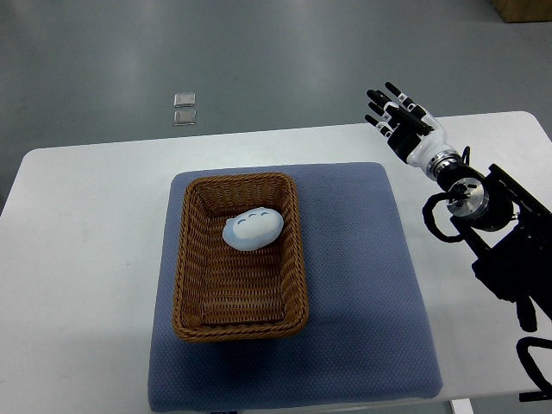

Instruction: Place blue toy in brown basket

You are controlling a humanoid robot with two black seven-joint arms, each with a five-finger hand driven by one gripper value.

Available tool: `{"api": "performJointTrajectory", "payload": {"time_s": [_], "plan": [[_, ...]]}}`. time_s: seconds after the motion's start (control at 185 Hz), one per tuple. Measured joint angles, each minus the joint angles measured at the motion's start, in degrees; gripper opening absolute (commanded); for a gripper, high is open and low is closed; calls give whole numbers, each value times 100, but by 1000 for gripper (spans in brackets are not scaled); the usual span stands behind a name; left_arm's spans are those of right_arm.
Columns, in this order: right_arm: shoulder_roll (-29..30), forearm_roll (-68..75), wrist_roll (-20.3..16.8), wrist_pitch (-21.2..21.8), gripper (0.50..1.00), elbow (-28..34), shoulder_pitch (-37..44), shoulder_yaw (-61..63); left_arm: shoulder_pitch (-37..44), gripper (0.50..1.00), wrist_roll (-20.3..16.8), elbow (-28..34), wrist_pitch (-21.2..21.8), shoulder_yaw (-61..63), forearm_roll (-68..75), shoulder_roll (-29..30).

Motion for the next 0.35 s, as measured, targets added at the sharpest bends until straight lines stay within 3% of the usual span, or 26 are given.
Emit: {"api": "performJointTrajectory", "payload": {"time_s": [0.345], "plan": [[0, -5, 35, -181, 907, -119, -8, -31, -2, 1000, 0, 0, 0, 0, 0, 0]]}}
